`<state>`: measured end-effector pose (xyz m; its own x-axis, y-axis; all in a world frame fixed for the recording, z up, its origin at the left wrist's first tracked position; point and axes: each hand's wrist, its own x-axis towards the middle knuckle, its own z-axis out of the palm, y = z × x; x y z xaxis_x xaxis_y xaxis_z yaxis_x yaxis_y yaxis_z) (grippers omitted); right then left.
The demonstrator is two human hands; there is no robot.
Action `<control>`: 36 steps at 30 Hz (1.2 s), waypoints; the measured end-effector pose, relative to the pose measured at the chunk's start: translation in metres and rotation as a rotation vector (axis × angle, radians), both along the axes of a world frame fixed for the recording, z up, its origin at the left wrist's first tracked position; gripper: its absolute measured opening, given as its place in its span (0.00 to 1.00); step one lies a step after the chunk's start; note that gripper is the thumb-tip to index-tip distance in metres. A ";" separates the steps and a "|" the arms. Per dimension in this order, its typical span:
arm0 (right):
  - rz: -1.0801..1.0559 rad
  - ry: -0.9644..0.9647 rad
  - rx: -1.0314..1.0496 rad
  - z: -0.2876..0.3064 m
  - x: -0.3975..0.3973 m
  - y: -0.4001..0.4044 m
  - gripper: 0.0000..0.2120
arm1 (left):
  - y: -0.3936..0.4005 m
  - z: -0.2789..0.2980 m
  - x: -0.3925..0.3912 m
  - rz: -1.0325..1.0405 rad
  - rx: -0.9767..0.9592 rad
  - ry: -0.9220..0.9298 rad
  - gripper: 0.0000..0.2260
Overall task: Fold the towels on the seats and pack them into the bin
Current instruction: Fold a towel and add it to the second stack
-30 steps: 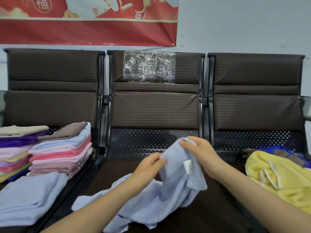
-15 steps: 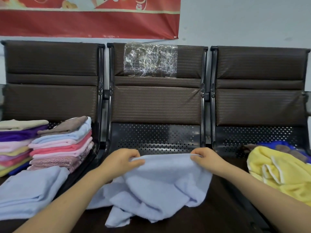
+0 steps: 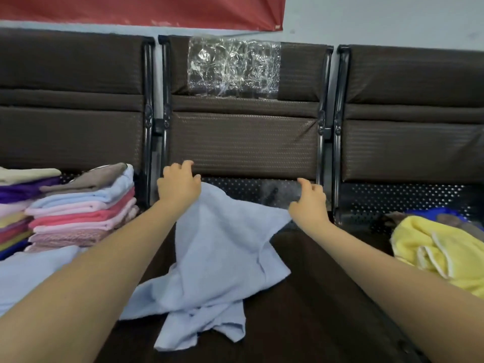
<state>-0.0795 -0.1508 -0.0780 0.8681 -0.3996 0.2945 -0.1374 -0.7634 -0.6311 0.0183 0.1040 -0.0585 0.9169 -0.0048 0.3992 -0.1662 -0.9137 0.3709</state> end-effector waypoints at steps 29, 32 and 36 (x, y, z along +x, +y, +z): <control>0.305 0.563 1.021 -0.038 -0.056 0.097 0.09 | 0.058 -0.045 -0.181 -0.231 -1.025 0.567 0.13; 0.329 0.351 1.049 -0.023 -0.057 0.088 0.08 | 0.071 -0.039 -0.179 -0.201 -1.319 0.661 0.12; 0.466 0.360 0.449 -0.039 -0.069 0.071 0.12 | 0.089 -0.060 -0.158 0.071 -0.982 0.641 0.17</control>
